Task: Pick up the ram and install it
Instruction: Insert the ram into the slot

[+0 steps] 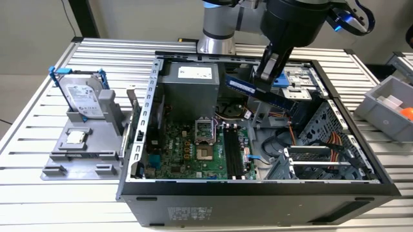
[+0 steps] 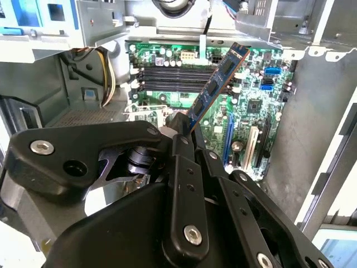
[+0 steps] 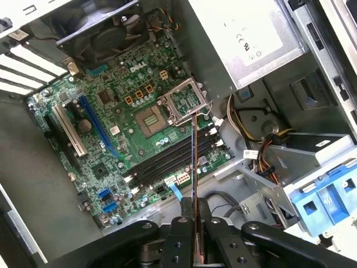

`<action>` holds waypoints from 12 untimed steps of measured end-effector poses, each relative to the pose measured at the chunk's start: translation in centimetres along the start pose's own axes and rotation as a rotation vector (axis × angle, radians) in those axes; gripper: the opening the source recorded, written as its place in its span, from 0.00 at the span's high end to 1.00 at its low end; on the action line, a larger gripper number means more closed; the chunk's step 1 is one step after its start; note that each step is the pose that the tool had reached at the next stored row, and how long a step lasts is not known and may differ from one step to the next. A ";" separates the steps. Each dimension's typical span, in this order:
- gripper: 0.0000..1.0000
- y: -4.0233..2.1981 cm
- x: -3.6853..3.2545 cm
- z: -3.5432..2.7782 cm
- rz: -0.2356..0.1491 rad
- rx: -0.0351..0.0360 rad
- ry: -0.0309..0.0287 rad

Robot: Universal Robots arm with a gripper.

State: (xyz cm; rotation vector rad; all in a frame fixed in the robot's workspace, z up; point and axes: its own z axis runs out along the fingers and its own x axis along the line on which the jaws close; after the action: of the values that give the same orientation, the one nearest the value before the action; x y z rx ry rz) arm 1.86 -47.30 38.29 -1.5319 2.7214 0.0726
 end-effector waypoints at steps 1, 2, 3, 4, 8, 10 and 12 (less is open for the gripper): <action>1.00 -0.01 0.01 0.00 0.007 0.0002 -0.0003; 1.00 -0.01 0.02 -0.01 0.014 0.0005 -0.0003; 1.00 -0.02 0.03 0.00 0.021 0.0008 -0.0007; 1.00 -0.03 0.04 0.00 0.029 0.0011 -0.0008; 1.00 -0.05 0.07 0.00 0.061 0.0023 -0.0019; 1.00 -0.06 0.09 0.00 0.080 0.0030 -0.0025; 1.00 -0.07 0.10 0.00 0.099 0.0038 -0.0030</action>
State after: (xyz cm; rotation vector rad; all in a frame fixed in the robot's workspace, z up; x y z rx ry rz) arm 1.87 -47.43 38.29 -1.3947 2.7919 0.0709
